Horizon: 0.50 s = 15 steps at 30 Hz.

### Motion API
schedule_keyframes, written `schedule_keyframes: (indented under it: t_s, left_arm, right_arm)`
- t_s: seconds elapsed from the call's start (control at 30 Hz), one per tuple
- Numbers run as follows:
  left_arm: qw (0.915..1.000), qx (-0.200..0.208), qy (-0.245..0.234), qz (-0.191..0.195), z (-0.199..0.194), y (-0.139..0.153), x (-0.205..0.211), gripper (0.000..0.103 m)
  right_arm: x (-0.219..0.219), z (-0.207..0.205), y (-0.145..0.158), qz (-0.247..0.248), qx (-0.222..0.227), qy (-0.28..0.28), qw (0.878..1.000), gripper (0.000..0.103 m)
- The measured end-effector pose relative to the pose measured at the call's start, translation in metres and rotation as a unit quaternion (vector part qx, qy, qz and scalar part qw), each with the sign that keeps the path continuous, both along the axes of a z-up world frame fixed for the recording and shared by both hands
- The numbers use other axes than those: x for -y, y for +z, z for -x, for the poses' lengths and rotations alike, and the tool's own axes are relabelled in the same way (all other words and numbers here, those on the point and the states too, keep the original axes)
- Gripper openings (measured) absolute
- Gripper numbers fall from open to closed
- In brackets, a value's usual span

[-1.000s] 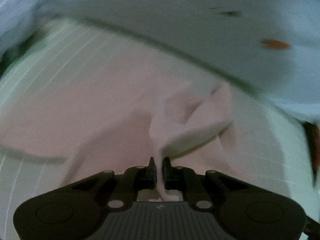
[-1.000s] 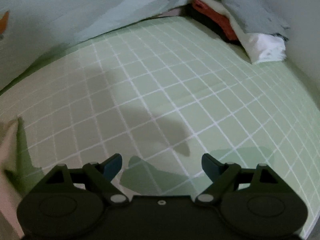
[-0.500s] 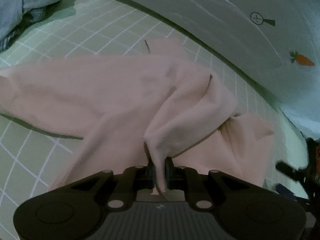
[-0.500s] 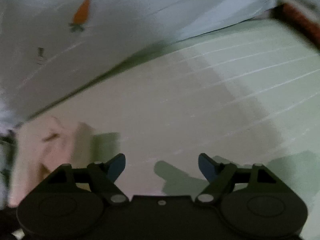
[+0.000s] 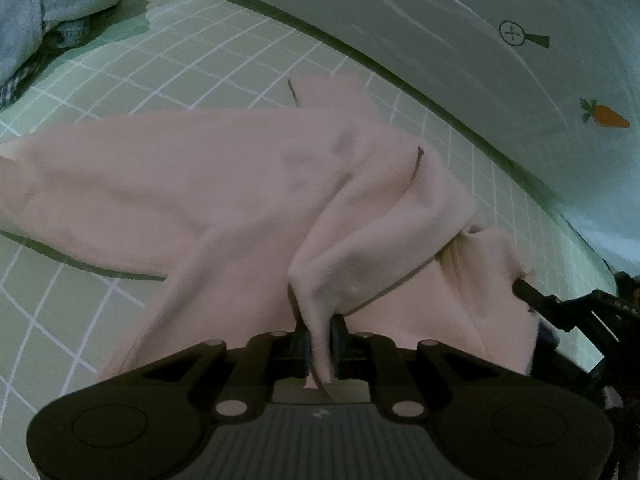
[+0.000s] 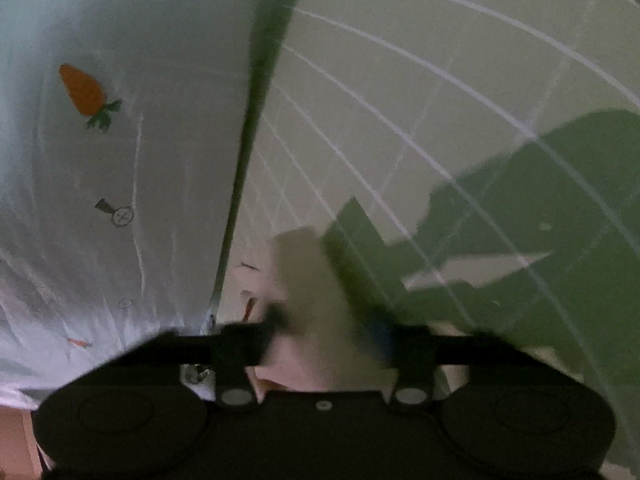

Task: Fold clothes
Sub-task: 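Grasp the peach top's body with the left gripper while the right gripper grasps its hem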

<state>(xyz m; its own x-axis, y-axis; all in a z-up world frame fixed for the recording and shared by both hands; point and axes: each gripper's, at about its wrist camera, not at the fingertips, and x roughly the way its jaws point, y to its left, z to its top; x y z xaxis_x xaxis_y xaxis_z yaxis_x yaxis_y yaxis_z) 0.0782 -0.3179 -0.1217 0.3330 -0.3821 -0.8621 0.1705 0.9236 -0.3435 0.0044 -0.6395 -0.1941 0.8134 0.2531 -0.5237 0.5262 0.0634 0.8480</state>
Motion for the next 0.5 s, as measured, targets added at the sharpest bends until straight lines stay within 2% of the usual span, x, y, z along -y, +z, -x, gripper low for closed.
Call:
schedule_keyframes:
  t_s: [0.03,0.07,0.13,0.17,0.2,0.3,0.33,0.37,0.43,0.5]
  left_arm:
    - [1.0,0.0,0.002,0.003,0.0,0.0,-0.001,0.017]
    - [1.0,-0.001,0.007,0.006,-0.001,0.0,-0.002,0.023]
    - [0.9998,0.007,0.015,0.009,-0.001,0.003,-0.004,0.047]
    - [0.9996,0.017,0.021,0.011,0.001,0.007,-0.007,0.065]
    - [0.9991,0.029,0.026,0.016,0.002,0.011,-0.009,0.071]
    - [0.9979,0.051,0.018,0.037,0.004,0.022,-0.011,0.072]
    - [0.9978,0.057,0.014,0.031,0.005,0.024,-0.008,0.072]
    - [0.9977,0.064,0.011,0.017,0.005,0.024,-0.004,0.072]
    - [0.9978,0.066,0.005,-0.008,0.004,0.022,0.002,0.072]
    - [0.9983,0.057,0.007,-0.013,0.004,0.02,-0.001,0.072]
  right_arm:
    - [0.001,-0.001,0.004,0.016,0.003,0.006,1.0,0.01]
    - [0.002,-0.002,0.008,0.031,0.006,0.012,0.999,0.01]
    - [0.004,0.004,0.033,0.101,0.013,0.019,0.995,0.009]
    - [0.004,0.01,0.052,0.148,0.02,0.022,0.989,0.009]
    - [0.005,0.016,0.07,0.195,0.026,0.025,0.98,0.009]
    - [-0.001,0.038,0.123,0.342,0.034,0.03,0.938,0.009]
    - [-0.005,0.045,0.136,0.381,0.031,0.03,0.924,0.009]
    - [-0.008,0.048,0.14,0.404,0.026,0.032,0.914,0.009]
    - [-0.006,0.044,0.124,0.408,-0.027,0.043,0.912,0.009]
    - [-0.004,0.041,0.106,0.408,-0.083,0.055,0.908,0.01]
